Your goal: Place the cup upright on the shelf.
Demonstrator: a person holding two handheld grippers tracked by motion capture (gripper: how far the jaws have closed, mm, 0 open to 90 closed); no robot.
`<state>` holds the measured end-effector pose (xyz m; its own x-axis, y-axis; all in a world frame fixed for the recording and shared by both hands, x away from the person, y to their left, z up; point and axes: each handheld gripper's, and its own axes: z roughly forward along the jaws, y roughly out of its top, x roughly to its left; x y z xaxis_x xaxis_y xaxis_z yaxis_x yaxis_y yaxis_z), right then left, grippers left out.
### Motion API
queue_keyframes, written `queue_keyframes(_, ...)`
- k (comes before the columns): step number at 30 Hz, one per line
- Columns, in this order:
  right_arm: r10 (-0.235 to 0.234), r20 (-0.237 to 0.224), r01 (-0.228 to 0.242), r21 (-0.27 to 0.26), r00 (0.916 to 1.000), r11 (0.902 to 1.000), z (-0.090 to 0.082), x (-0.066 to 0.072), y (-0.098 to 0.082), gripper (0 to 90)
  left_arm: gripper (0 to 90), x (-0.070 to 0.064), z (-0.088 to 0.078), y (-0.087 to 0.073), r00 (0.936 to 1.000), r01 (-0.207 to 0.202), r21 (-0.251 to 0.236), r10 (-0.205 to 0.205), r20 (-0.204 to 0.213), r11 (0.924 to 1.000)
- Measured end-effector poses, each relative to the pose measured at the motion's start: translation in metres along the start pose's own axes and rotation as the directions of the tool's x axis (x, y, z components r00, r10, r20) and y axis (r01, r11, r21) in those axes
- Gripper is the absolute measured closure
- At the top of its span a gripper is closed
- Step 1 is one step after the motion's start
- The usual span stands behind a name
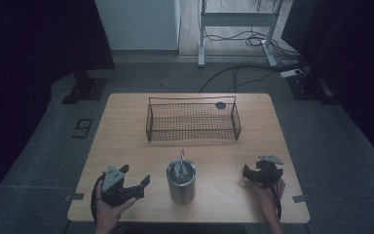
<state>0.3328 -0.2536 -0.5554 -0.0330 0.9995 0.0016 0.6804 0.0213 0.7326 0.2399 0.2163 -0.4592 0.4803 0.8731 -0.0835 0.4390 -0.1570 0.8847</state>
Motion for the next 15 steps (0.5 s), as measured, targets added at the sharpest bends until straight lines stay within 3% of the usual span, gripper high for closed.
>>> queue_keyframes(6, 0.0, 0.0, 0.0, -0.001, 1.0, 1.0, 0.0, 0.0, 0.0, 9.0, 12.5, -0.006, -0.001, 0.001, 0.9998, -0.012, 0.002, 0.012, 0.017, 0.9999)
queue_keyframes(10, 0.0, 0.0, 0.0, -0.002, 1.0, 1.0, 0.0, 0.0, 0.0, 9.3, 12.4, -0.011, -0.002, 0.003, 0.9984, -0.01, -0.002, 0.01, 0.055, 0.9999)
queue_keyframes(15, 0.0, 0.0, 0.0, -0.002, 1.0, 1.0, 0.0, 0.0, 0.0, 9.5, 12.5, -0.015, -0.004, 0.004, 0.9979, -0.019, -0.009, 0.02, 0.062, 0.9998)
